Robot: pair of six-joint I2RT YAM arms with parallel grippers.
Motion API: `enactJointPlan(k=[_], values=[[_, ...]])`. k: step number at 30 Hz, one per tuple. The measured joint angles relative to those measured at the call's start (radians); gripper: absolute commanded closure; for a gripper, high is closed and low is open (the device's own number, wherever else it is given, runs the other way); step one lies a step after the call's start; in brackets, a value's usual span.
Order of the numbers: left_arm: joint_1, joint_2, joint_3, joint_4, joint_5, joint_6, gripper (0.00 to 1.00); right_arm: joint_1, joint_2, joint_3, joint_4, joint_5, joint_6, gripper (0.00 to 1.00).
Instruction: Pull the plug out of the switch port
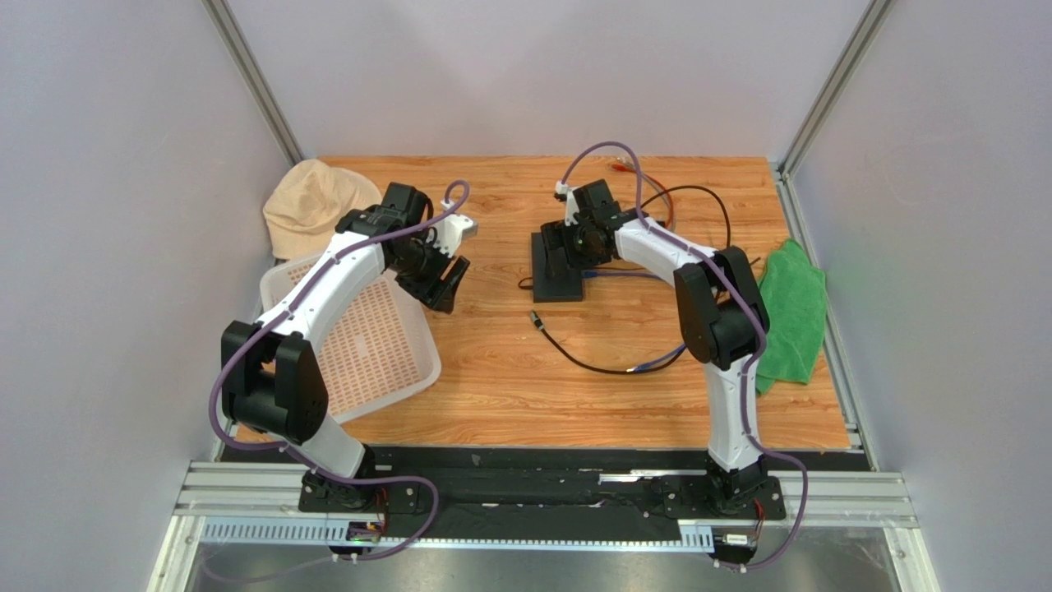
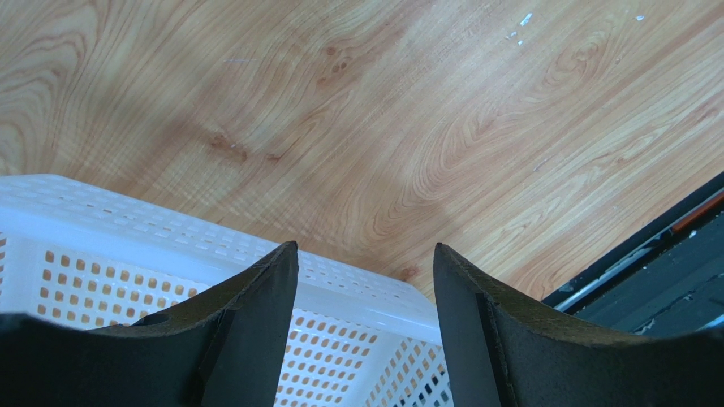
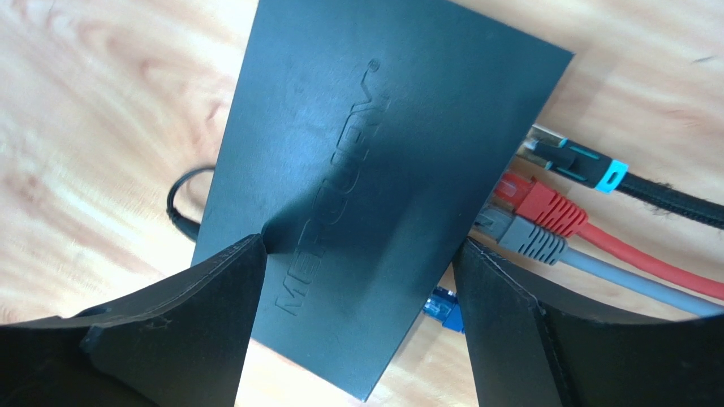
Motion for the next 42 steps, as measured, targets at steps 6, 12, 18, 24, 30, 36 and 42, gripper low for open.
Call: enactJointPlan(k=[6,12,18,24,30,36,42], values=[[0.000,0.000,-0.002,0.014,0.038,-0.024,0.32,0.057,-0.044,-0.063,0.001,0.003,-0.016,0.18],[-0.001,0.000,-0.023,-0.006,0.137,-0.010,0.36,0.090,-0.060,-0.076,-0.021,0.011,-0.030,0.08],[-0.005,-0.003,-0.067,-0.124,0.177,0.108,0.39,0.088,-0.089,-0.059,-0.104,0.011,-0.083,0.00],[0.020,-0.079,-0.192,-0.229,0.089,0.277,0.40,0.075,-0.150,-0.019,-0.184,0.021,-0.101,0.00],[0.094,-0.200,-0.265,-0.260,-0.075,0.444,0.39,0.064,-0.229,-0.023,-0.196,0.018,-0.101,0.02],[0.098,-0.126,-0.089,-0.230,-0.015,0.356,0.02,0.053,-0.238,-0.003,-0.214,0.014,-0.108,0.00],[0.098,0.074,0.186,-0.029,0.193,-0.042,0.10,0.048,-0.153,0.171,-0.246,0.127,-0.112,0.22]])
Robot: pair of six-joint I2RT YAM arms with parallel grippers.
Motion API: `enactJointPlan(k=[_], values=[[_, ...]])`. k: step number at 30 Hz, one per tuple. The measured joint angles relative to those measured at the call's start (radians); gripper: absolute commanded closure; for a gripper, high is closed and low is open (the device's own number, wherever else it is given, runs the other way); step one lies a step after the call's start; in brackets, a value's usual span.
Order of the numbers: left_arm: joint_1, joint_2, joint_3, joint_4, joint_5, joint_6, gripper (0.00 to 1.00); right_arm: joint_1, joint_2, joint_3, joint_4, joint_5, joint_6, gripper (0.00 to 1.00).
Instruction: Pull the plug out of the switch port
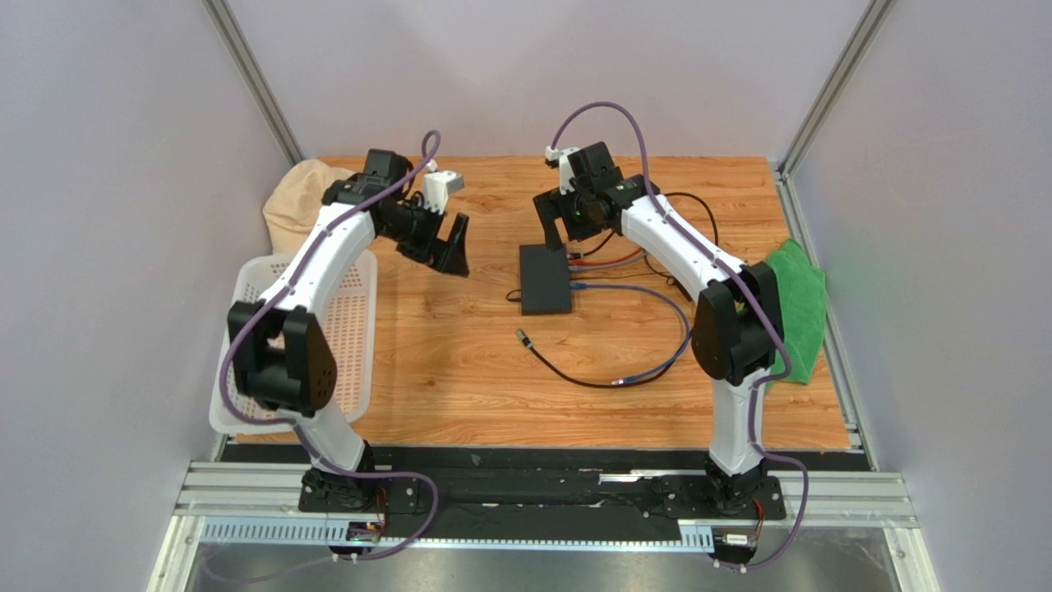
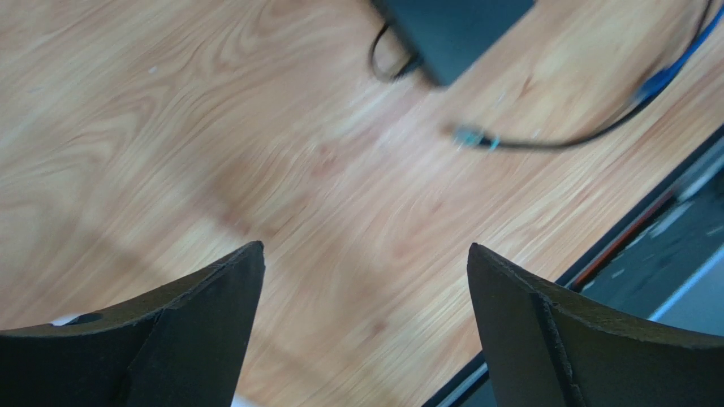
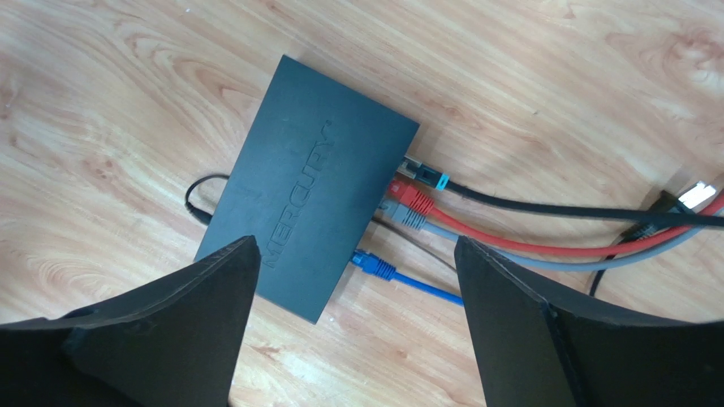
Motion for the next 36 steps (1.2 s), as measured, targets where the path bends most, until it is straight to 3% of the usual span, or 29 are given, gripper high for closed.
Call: enactJointPlan(k=[5,8,11,12,13,15,18,25,36], values=[[-0.008,0.220,0.077,0.108,0.127,-0.192,0.14,-0.005,0.104,0.117,-0.052,-0.032,-0.053,0.24],[-0.012,0.270,0.054,0.152,0.154,-0.181,0.23,-0.011,0.119,0.117,-0.097,-0.093,-0.076,0.33],[-0.025,0.202,-0.058,0.270,0.160,-0.098,0.30,-0.019,0.120,0.117,-0.141,-0.172,-0.096,0.39],[-0.036,0.155,-0.119,0.309,0.150,-0.057,0.34,-0.022,0.121,0.120,-0.157,-0.193,-0.098,0.44],[-0.051,0.102,-0.183,0.351,0.134,0.000,0.35,-0.026,0.124,0.128,-0.179,-0.221,-0.101,0.61],[-0.102,0.002,-0.284,0.413,0.105,0.111,0.39,-0.034,0.139,0.161,-0.225,-0.267,-0.108,0.81],[-0.208,-0.098,-0.383,0.516,0.074,0.273,0.45,-0.059,0.194,0.263,-0.274,-0.352,-0.102,0.98],[-0.299,-0.021,-0.425,0.677,-0.014,0.428,0.47,-0.097,0.274,0.293,-0.282,-0.472,-0.085,1.00],[-0.300,0.068,-0.360,0.666,-0.024,0.554,0.50,-0.094,0.393,0.297,-0.295,-0.563,-0.084,1.00]])
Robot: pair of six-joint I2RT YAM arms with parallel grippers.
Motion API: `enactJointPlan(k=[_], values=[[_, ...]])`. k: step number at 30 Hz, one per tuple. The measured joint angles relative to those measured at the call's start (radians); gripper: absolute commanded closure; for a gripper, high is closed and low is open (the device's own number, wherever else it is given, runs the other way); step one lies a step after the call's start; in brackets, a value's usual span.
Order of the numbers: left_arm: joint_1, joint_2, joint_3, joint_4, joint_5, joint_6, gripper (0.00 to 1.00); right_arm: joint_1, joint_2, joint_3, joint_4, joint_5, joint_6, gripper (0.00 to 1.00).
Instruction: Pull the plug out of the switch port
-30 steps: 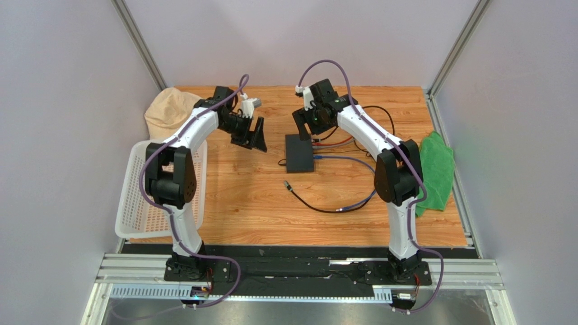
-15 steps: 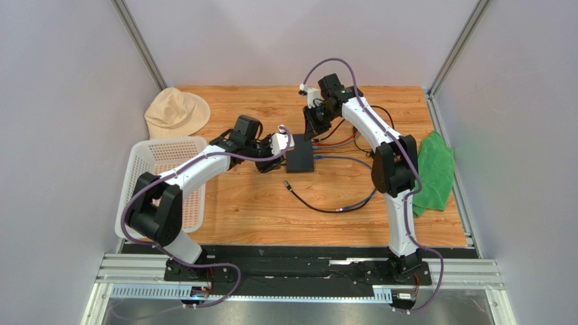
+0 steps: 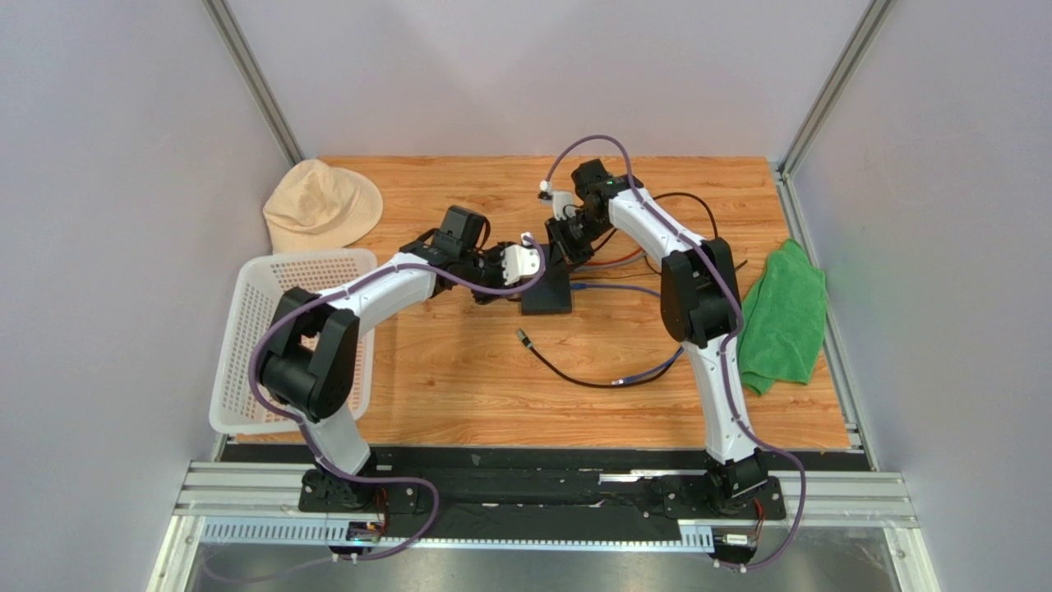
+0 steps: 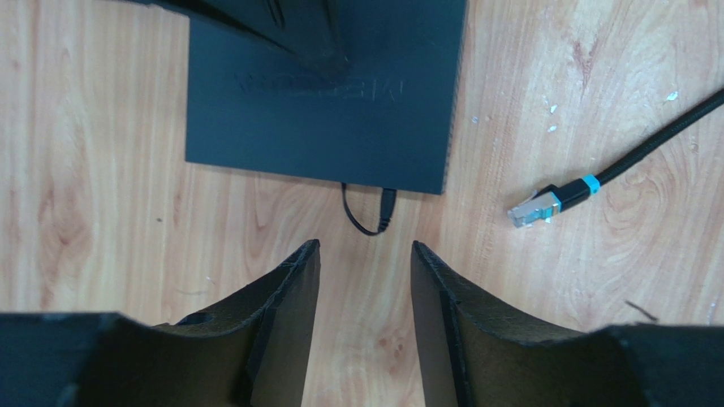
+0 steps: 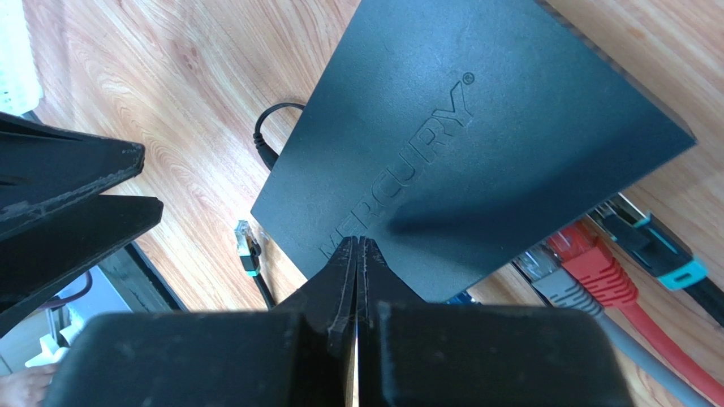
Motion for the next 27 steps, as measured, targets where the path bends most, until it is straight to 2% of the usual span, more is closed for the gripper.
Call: enactJointPlan(k=[17,27], values=[[-0.021,0.122,0.116,-0.165,0.025,0.198,0.48,0.000,0.027,0.001,0.008,-0.018,0.053,1.00],[-0.058,0.183,0.153,-0.203,-0.039,0.264,0.51,0.000,0.027,-0.004,0.011,-0.018,0.068,1.00]])
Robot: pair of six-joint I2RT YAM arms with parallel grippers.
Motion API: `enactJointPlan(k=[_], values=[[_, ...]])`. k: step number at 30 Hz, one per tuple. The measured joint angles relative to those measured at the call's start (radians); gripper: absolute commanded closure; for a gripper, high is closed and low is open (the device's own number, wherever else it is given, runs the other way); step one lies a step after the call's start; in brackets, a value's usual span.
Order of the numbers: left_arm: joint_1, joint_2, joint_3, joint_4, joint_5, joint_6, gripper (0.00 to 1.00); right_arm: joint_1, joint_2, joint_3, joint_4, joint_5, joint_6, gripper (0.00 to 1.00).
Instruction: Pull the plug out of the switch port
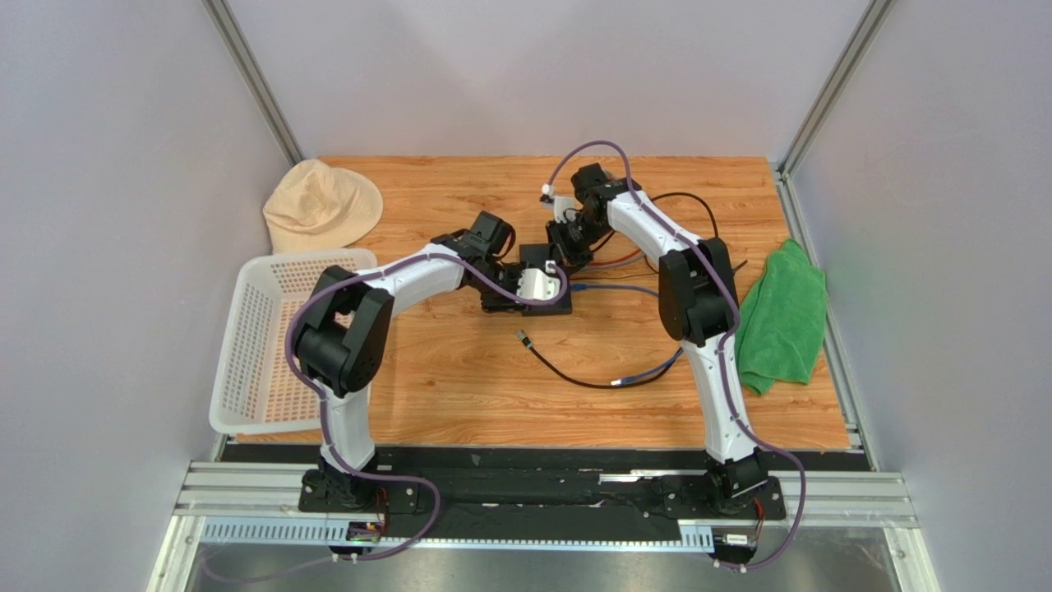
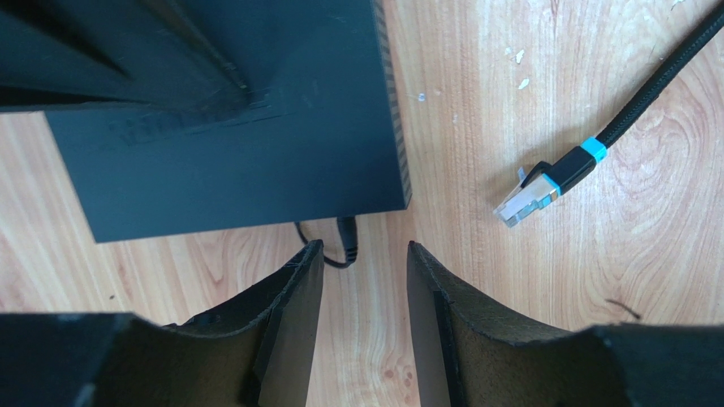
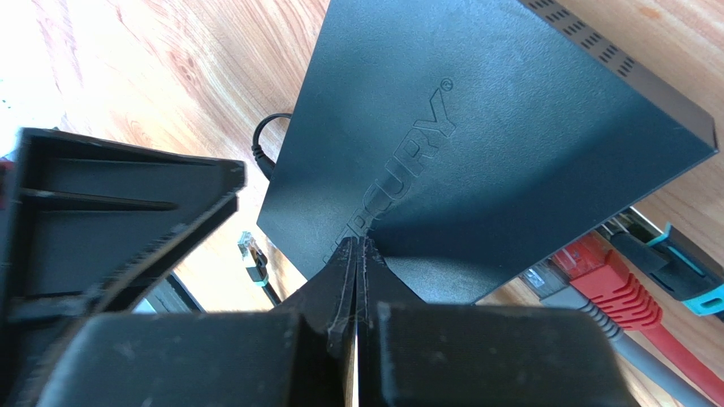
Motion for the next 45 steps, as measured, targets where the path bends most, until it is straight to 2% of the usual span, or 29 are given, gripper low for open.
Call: enactJointPlan(k=[14,36,45], values=[[-0.021,0.054,0.032,0.000,-0.082,0.023,0.52,0.000,0.000,-0.008,0.005,0.000,0.018,1.00],[-0.036,0.102,0.072,-0.006,-0.125,0.060,0.68,-0.001,0.000,-0.016,0.006,-0.009,0.056,1.00],[-0.046,0.102,0.087,-0.019,-0.143,-0.036,0.76,-0.002,0.000,-0.028,0.011,-0.024,0.079,1.00]])
